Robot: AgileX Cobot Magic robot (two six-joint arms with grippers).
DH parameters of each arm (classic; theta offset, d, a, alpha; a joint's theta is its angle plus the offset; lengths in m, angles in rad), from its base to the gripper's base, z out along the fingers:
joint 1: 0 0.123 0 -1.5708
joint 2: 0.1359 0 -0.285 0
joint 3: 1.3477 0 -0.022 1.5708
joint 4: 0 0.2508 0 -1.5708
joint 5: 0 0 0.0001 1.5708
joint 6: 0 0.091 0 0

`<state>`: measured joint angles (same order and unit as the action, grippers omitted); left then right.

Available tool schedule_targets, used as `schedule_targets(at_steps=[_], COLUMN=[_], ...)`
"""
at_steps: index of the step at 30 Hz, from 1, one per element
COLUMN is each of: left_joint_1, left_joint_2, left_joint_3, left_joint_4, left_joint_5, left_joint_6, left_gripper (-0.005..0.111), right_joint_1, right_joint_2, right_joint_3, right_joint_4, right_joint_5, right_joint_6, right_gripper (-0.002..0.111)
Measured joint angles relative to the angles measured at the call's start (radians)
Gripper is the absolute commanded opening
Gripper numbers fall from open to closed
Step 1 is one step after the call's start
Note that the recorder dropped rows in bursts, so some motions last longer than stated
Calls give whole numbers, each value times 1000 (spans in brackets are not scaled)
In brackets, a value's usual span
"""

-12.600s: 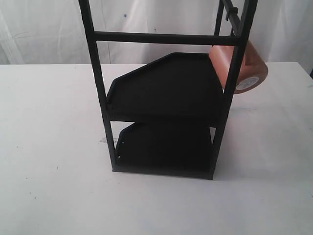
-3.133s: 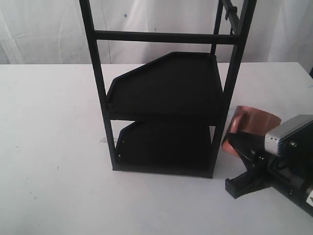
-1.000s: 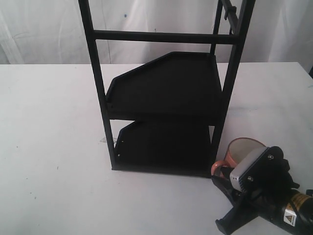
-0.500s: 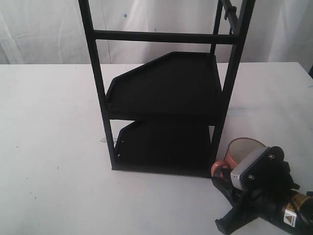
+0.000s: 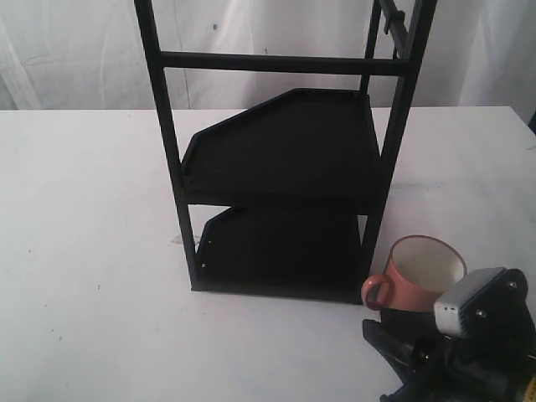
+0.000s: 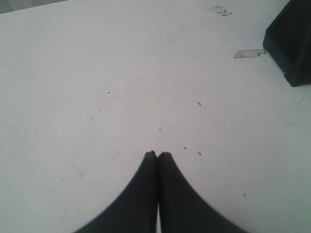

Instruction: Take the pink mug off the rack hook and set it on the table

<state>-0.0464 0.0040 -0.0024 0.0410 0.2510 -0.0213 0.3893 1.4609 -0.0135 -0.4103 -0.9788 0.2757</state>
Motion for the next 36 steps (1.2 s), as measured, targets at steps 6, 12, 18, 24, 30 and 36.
schedule_targets(at_steps=[6, 12, 18, 24, 30, 36], left_joint_1=[0, 0, 0, 0, 0, 0], left_joint_2=[0, 0, 0, 0, 0, 0], left_joint_3=[0, 0, 0, 0, 0, 0], left_joint_4=[0, 0, 0, 0, 0, 0], left_joint_5=[0, 0, 0, 0, 0, 0], left_joint_6=[0, 0, 0, 0, 0, 0], left_gripper=[1, 1, 1, 1, 1, 1], right_joint_1=[0, 0, -23, -120, -236, -245], right_joint_2=[-292, -572, -627, -552, -460, -551], right_joint_3=[8, -93, -374, -565, -641, -628], right_joint_4=[-122, -85, -91, -261, -286, -260], right_joint_5=[57, 443, 1070, 1398, 1675, 1700], right_joint_6=[277, 412, 278, 285, 305, 307], right_gripper=[0, 0, 0, 0, 0, 0])
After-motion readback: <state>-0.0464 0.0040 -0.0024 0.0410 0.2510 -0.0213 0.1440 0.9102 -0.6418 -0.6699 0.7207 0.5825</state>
